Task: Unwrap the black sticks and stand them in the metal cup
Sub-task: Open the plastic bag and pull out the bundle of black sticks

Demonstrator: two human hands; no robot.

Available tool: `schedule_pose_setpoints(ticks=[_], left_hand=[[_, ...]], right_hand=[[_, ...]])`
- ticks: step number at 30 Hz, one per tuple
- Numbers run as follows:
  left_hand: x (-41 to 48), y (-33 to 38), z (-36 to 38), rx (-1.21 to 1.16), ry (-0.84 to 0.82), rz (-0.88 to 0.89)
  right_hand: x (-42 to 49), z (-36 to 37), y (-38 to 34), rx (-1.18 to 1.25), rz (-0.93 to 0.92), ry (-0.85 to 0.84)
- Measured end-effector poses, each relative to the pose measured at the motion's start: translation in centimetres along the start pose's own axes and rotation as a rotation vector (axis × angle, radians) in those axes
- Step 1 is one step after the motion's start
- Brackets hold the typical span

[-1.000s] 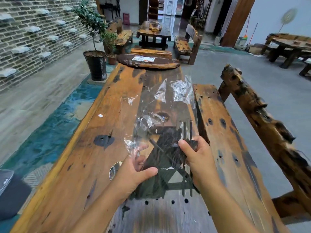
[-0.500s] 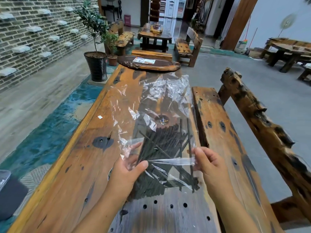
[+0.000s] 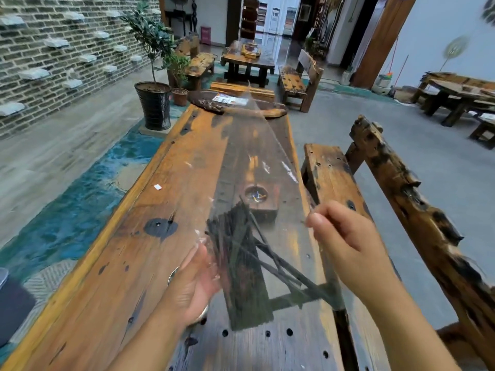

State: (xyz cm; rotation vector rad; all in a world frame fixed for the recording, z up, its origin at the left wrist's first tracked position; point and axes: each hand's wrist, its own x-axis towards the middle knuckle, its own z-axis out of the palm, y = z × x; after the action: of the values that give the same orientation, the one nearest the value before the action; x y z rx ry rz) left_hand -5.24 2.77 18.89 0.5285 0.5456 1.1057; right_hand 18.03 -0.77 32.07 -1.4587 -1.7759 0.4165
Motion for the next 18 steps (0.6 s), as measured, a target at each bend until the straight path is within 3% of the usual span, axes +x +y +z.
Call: schedule_pose_setpoints(ticks=[7, 10, 13, 15, 18], left_hand=[[0.3, -0.5, -0.7, -0.125, 0.037, -0.047], [0.3, -0.7, -1.6, -0.204, 0.052, -0.089], [0.0, -0.7, -1.9, -0.212, -0.024, -0.077], [0.2, -1.1, -2.3, -0.225, -0.025, -0.096], [0.3, -1.6, -2.7, -0.169, 0.004, -0.101]], right_hand=[[0.8, -0.2, -1.8, -0.036, -0.044, -0.016], [1.7, -0.4, -1.9, -0.124, -0.003, -0.184], [2.5, -0.9, -2.8, 0.000, -0.031, -0.106], [2.5, -0.8, -3.0, -0.057, -0.049, -0.172], [2.8, -0.3, -3.2, -0.029, -0.070, -0.120]])
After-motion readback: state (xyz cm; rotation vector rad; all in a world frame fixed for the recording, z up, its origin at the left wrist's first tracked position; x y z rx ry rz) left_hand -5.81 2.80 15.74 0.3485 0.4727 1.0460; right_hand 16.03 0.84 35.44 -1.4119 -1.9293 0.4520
